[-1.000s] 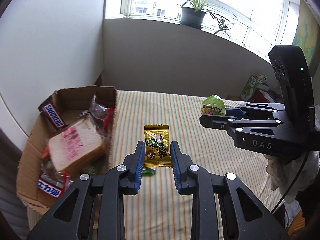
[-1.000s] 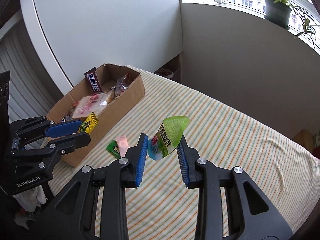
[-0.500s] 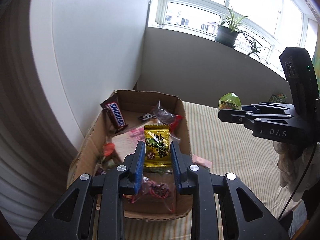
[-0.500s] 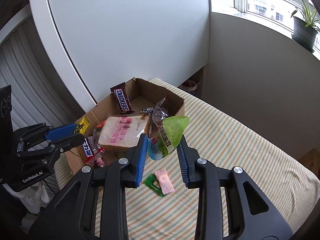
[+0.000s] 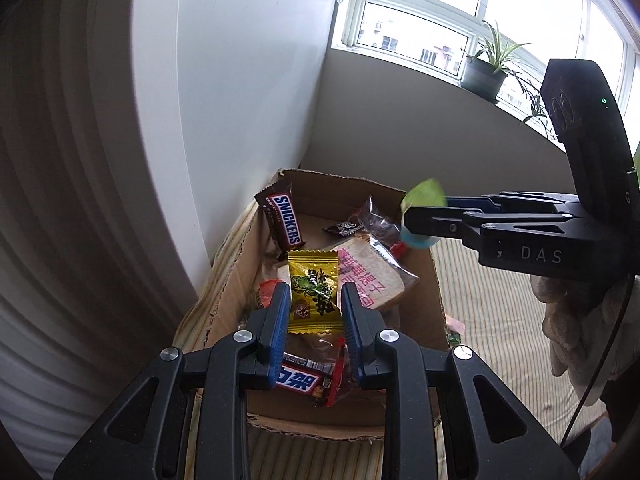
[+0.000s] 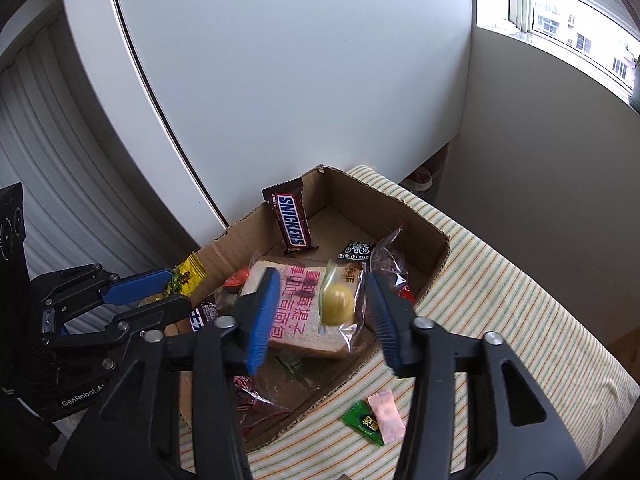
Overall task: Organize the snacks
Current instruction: 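Carry the yellow candy and green candy cup with both grippers into the box, then open both grippers to drop the yellow candy and green cup in the box, then move right gripper to the pink wrapped candy while left gripper withdraws from the box, then close right gripper on the pink candy while left gripper reaches the green wrapped packet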
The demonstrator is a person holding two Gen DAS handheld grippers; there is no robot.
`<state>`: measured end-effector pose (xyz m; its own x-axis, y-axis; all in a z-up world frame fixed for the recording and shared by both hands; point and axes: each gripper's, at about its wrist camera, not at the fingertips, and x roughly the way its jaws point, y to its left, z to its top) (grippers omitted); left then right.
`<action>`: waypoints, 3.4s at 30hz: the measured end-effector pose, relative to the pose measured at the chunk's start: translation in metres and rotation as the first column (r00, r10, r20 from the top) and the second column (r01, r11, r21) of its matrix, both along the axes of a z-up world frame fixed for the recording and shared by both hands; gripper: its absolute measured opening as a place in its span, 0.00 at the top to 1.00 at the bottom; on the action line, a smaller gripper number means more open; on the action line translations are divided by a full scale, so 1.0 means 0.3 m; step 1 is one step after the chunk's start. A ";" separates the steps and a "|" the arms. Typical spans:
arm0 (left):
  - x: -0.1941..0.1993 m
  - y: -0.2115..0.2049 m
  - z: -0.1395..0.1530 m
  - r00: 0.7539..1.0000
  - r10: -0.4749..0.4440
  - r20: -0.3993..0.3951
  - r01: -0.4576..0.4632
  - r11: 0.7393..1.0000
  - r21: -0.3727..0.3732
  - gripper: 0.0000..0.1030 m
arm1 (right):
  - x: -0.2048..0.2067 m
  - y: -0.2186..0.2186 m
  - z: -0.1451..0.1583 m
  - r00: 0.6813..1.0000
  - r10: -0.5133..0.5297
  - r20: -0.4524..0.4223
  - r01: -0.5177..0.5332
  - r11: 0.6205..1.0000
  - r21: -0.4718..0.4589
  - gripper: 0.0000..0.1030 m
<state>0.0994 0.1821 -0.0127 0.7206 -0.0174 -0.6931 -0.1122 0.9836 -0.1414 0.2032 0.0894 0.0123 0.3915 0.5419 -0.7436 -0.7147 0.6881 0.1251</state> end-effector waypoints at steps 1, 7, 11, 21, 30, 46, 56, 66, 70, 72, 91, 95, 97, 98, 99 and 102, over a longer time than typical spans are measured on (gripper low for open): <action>0.002 0.001 0.000 1.000 0.000 -0.005 0.000 1.000 -0.003 0.70 | -0.001 -0.004 0.005 1.000 -0.003 0.003 0.003 1.000 0.007 0.30; -0.009 -0.001 0.011 1.000 0.011 0.018 -0.011 1.000 -0.001 0.39 | 0.004 -0.034 0.012 1.000 -0.020 0.003 0.020 1.000 0.006 0.28; -0.016 -0.006 0.015 1.000 0.009 0.022 -0.009 1.000 -0.009 0.39 | 0.006 -0.079 0.017 0.999 -0.035 -0.001 0.035 0.999 0.010 0.28; -0.059 -0.029 0.035 0.999 0.007 0.047 -0.006 1.000 -0.026 0.39 | -0.002 -0.250 -0.042 0.995 -0.061 -0.077 0.062 0.998 0.005 0.28; -0.123 -0.047 0.012 0.999 0.011 0.032 -0.011 1.000 -0.016 0.39 | 0.038 -0.298 -0.182 0.974 -0.070 -0.213 0.066 0.997 -0.028 0.66; -0.201 -0.028 0.018 0.999 0.039 0.026 -0.038 0.999 -0.025 0.39 | 0.028 -0.132 -0.392 0.968 -0.010 -0.252 -0.036 0.983 -0.178 0.75; -0.204 -0.086 0.022 1.000 0.012 0.028 -0.011 1.000 -0.027 0.39 | -0.148 -0.252 -0.383 0.981 0.114 -0.159 -0.158 0.941 -0.299 0.75; -0.184 -0.261 -0.002 0.996 -0.094 0.010 0.094 0.995 -0.034 0.39 | -0.042 -0.607 -0.380 0.962 -0.167 -0.214 0.126 0.973 -0.191 0.75; -0.175 -0.364 -0.038 0.987 -0.159 -0.015 0.158 0.986 -0.043 0.39 | -0.043 -0.700 -0.344 0.957 -0.182 -0.226 0.157 0.980 -0.126 0.75; -0.166 -0.422 -0.071 0.979 -0.200 -0.044 0.197 0.979 -0.055 0.39 | -0.060 -0.729 -0.324 0.957 -0.173 -0.233 0.155 0.984 -0.092 0.75; -0.010 -0.691 -0.268 0.926 -0.311 -0.213 0.289 0.948 -0.132 0.54 | -0.074 -0.771 -0.365 0.965 -0.114 -0.238 0.090 0.990 -0.112 0.75; 0.011 -0.704 -0.272 0.926 -0.304 -0.223 0.288 0.952 -0.104 0.64 | -0.072 -0.754 -0.379 0.968 -0.111 -0.227 0.081 0.987 -0.135 0.75; 0.021 -0.716 -0.278 0.924 -0.307 -0.228 0.295 0.952 -0.085 0.66 | -0.070 -0.746 -0.379 0.969 -0.108 -0.221 0.077 0.986 -0.145 0.75; 0.024 -0.722 -0.281 0.922 -0.309 -0.232 0.300 0.951 -0.075 0.69 | -0.069 -0.743 -0.380 0.970 -0.108 -0.219 0.076 0.986 -0.150 0.75; 0.026 -0.730 -0.286 0.920 -0.312 -0.237 0.305 0.950 -0.066 0.71 | -0.069 -0.739 -0.381 0.970 -0.108 -0.216 0.075 0.985 -0.157 0.75; 0.022 -0.738 -0.295 0.916 -0.315 -0.247 0.319 0.947 -0.025 0.77 | -0.073 -0.729 -0.380 0.974 -0.106 -0.201 0.070 0.981 -0.179 0.75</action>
<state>0.1059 -0.0394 -0.1011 0.4874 -0.2049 -0.8488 0.1772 0.9751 -0.1336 0.1814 -0.1292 -0.1016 0.2587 0.3714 -0.8917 -0.6210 0.7711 0.1410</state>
